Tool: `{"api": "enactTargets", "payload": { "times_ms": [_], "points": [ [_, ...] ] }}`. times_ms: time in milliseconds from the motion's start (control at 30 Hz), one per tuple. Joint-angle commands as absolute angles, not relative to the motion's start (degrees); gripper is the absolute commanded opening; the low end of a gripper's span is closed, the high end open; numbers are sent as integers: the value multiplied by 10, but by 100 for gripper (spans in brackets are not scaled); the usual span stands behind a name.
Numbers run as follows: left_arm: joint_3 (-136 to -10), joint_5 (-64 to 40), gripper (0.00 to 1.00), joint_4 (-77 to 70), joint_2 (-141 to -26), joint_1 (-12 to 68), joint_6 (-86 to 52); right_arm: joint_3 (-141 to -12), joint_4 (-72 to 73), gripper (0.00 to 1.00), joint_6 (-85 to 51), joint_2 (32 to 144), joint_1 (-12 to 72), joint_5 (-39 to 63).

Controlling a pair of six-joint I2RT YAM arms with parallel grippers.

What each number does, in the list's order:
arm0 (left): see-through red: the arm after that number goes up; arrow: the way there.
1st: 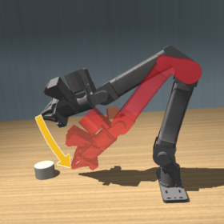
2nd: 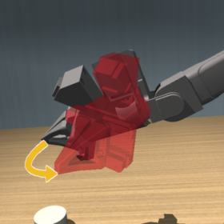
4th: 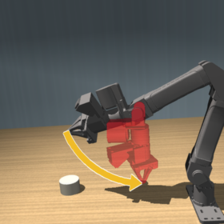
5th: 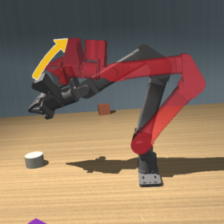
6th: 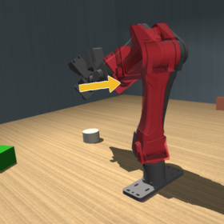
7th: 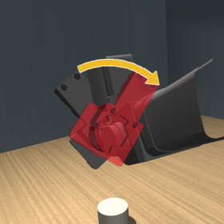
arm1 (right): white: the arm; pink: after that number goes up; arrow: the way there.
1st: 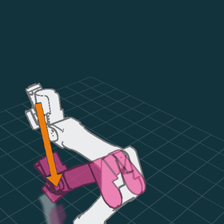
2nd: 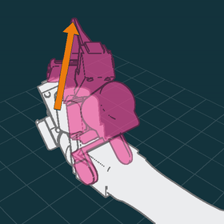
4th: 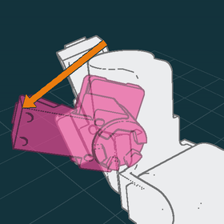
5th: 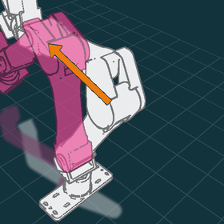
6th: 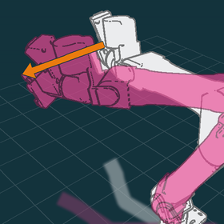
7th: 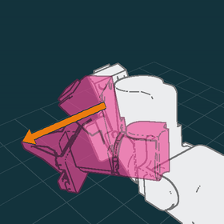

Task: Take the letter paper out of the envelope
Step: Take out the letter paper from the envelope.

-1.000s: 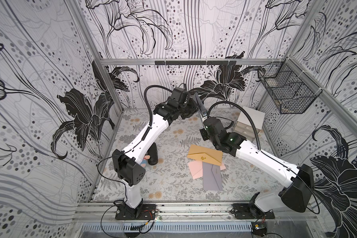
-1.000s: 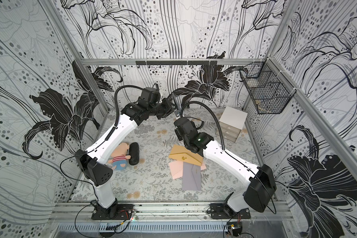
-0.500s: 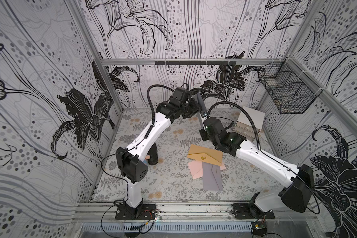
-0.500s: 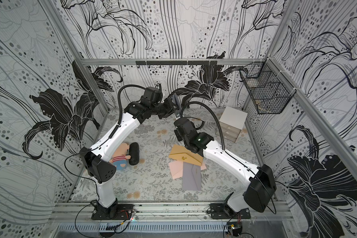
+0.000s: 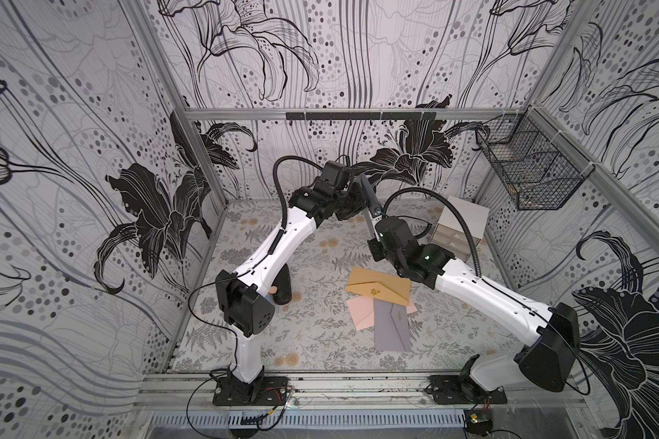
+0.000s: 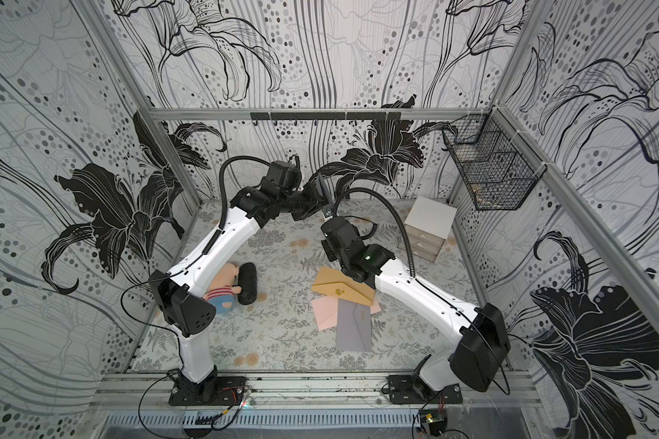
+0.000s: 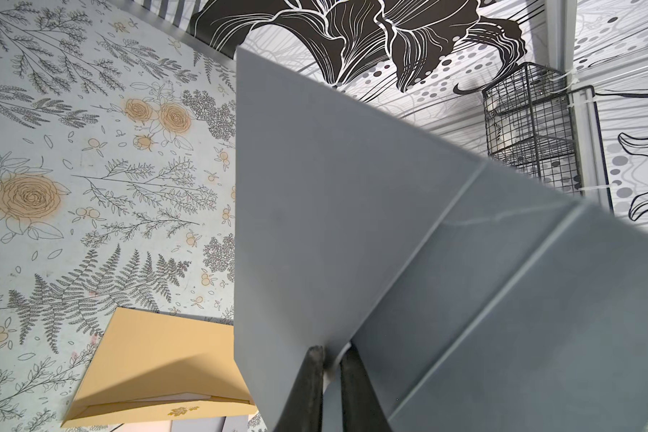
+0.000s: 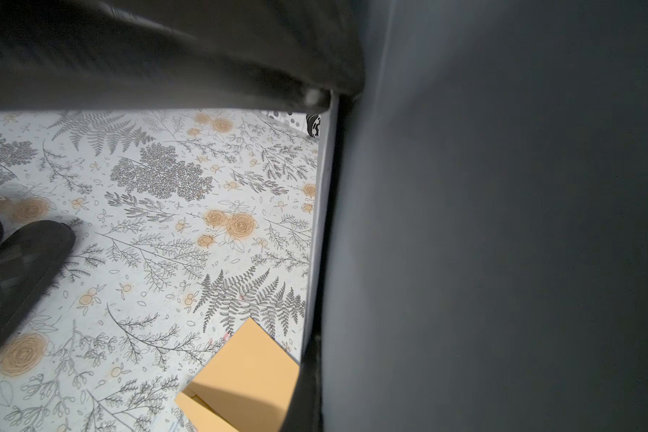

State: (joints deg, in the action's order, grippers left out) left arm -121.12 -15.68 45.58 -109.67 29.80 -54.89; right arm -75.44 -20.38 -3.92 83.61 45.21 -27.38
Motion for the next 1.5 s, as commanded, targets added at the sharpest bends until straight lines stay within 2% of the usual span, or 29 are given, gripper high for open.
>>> {"api": "enactTargets", "payload": {
  "times_ms": [0,167,533,1467],
  "points": [
    [-1223,-152,13,457,-1093,299,-549,-756,-213,0,-59,825,442,-253],
    [-1217,-157,0,465,-1095,299,-549,-756,-212,0,-62,826,439,-243],
    [-1223,-155,0,470,-1094,299,-550,-748,-220,0,-66,822,434,-243],
    [-1222,-142,0,491,-1057,304,-557,-750,-236,0,-85,840,399,-128]
  ]
}}
